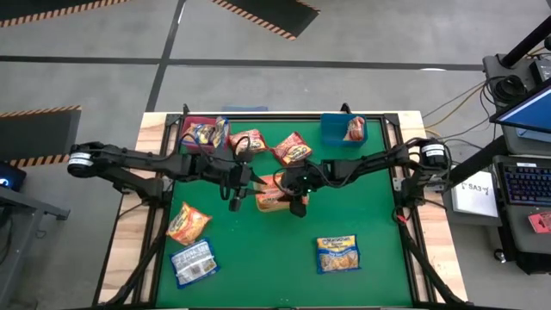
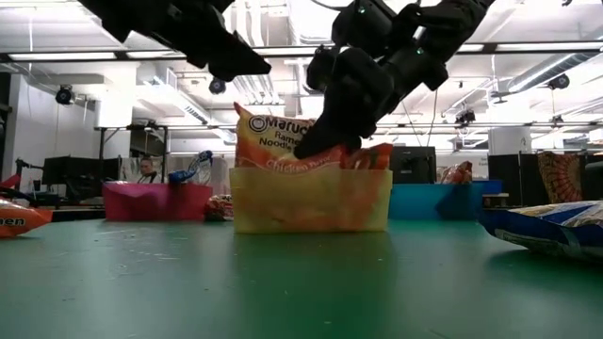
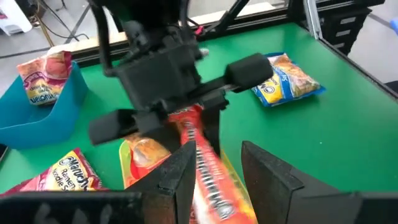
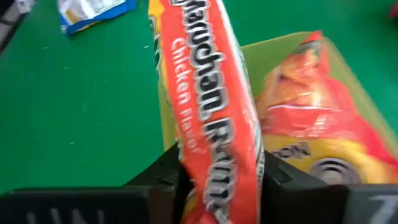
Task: Sort Maruchan noodles
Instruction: Put the orange noodle pack into the yellow bin
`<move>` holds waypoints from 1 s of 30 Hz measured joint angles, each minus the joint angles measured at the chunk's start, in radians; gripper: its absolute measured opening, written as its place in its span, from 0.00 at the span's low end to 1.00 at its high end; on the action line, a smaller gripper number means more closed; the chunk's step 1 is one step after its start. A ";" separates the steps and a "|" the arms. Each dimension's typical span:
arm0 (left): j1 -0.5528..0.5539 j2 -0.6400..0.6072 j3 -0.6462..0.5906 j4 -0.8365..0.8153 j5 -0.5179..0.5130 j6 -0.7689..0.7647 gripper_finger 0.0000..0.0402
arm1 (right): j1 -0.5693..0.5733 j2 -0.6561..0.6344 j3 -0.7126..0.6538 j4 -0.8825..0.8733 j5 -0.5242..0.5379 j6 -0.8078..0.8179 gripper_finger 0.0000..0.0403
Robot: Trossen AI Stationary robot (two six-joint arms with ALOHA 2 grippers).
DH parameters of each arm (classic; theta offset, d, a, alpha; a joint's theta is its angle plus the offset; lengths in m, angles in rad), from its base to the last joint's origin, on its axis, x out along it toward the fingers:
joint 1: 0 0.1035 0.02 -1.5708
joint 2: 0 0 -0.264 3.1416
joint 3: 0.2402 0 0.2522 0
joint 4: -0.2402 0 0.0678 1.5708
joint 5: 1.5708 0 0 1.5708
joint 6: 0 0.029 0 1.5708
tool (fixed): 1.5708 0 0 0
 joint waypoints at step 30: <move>-0.014 0.162 -0.001 -0.088 0.004 -0.011 0.28 | -0.002 0.014 0.001 0.060 0.020 -0.038 0.06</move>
